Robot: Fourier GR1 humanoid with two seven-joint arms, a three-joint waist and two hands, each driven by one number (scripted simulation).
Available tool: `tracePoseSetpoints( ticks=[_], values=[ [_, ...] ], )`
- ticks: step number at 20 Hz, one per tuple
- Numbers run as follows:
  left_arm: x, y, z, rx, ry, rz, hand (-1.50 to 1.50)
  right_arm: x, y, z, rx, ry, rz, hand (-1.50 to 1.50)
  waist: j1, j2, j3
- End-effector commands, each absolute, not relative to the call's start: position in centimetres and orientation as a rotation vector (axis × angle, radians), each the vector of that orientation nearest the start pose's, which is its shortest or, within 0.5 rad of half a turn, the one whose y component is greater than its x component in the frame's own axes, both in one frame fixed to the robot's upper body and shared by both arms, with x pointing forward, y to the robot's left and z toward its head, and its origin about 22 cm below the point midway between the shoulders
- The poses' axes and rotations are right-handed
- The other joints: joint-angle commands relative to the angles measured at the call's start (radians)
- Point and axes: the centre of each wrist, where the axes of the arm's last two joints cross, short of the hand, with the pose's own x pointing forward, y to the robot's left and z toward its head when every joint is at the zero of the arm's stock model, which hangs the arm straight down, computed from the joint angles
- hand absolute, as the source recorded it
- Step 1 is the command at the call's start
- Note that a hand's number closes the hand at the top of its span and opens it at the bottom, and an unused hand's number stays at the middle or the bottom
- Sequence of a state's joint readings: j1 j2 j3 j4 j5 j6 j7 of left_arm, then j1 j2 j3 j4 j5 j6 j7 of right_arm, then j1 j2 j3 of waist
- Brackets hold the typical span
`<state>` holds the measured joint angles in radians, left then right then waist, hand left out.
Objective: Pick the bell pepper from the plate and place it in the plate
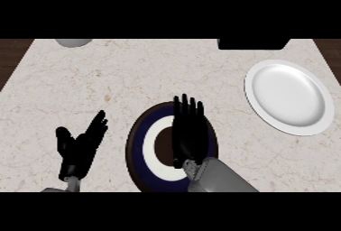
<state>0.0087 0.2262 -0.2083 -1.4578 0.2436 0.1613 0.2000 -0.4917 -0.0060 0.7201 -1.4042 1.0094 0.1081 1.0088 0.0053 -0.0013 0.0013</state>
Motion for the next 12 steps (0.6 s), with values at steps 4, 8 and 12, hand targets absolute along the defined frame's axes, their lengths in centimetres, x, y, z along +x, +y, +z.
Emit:
tracePoseSetpoints(
  ticks=[4,8,12],
  values=[
    [24.0,25.0,-4.2,-0.009,-1.188,0.001,0.00,26.8,-3.3,3.0,-1.006,-1.051,1.123,-1.50,-0.002,0.003,-0.001],
    [22.5,23.3,-3.9,-0.002,-1.186,-0.023,0.00,28.0,-2.7,2.5,-0.992,-1.029,1.147,-1.50,0.004,0.002,-0.001],
    [23.4,24.6,-3.9,-0.009,-1.210,-0.015,0.00,27.4,-2.4,1.9,-0.971,-0.972,1.287,1.50,0.001,0.002,-0.002]
  ],
)
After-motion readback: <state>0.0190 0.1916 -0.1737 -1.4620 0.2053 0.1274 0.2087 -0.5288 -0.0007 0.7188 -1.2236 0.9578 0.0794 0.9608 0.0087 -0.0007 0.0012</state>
